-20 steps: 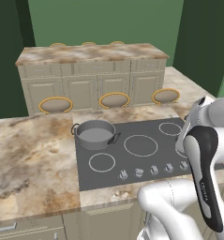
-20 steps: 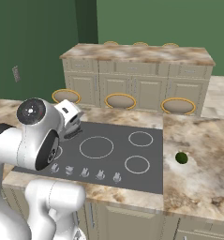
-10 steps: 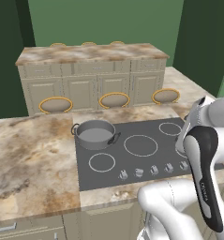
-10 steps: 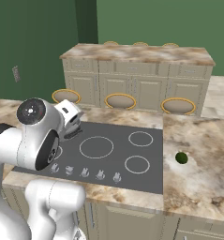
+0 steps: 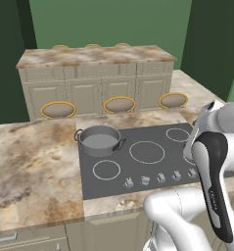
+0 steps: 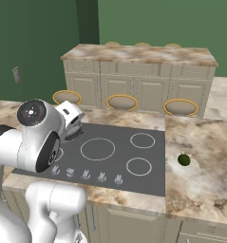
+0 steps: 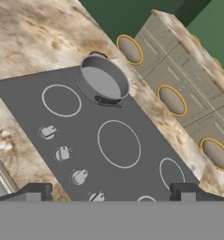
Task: Turn on the burner for the pot on the stove. Wait thirty seconds for the pot to heat up. Then add the lime to the pot.
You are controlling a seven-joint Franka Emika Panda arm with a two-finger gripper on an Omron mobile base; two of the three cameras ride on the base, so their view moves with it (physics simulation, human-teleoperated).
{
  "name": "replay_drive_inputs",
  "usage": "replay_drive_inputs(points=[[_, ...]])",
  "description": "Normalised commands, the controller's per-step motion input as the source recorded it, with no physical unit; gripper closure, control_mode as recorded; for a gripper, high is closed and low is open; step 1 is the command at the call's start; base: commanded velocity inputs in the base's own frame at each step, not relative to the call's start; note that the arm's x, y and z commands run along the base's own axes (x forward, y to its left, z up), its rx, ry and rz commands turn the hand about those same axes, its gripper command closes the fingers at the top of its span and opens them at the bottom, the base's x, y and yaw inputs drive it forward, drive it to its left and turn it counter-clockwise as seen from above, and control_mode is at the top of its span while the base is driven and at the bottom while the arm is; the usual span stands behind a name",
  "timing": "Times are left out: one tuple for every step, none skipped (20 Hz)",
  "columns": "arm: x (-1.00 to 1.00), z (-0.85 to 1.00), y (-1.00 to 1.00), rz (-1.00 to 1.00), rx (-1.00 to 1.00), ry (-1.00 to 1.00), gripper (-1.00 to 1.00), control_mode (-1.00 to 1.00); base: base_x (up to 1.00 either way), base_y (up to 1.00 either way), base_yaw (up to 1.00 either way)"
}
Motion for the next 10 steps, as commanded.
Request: replay_drive_inputs(points=[[0.00,0.00,0.00,0.00,0.00,0.00,-1.00,-1.00,0.00,0.00,0.00],[0.00,0.00,0.00,0.00,0.00,0.00,-1.00,-1.00,0.00,0.00,0.00],[0.00,0.00,0.00,0.00,0.00,0.00,-1.00,-1.00,0.00,0.00,0.00],[0.00,0.00,0.00,0.00,0.00,0.00,-1.00,-1.00,0.00,0.00,0.00],[0.00,0.00,0.00,0.00,0.00,0.00,-1.00,-1.00,0.00,0.00,0.00],[0.00,0.00,0.00,0.00,0.00,0.00,-1.00,-1.00,0.00,0.00,0.00],[0.00,0.00,0.00,0.00,0.00,0.00,-1.00,-1.00,0.00,0.00,0.00],[0.00,0.00,0.00,0.00,0.00,0.00,-1.00,-1.00,0.00,0.00,0.00],[0.00,0.00,0.00,0.00,0.00,0.00,-1.00,-1.00,0.00,0.00,0.00],[0.00,0.00,0.00,0.00,0.00,0.00,-1.00,-1.00,0.00,0.00,0.00]])
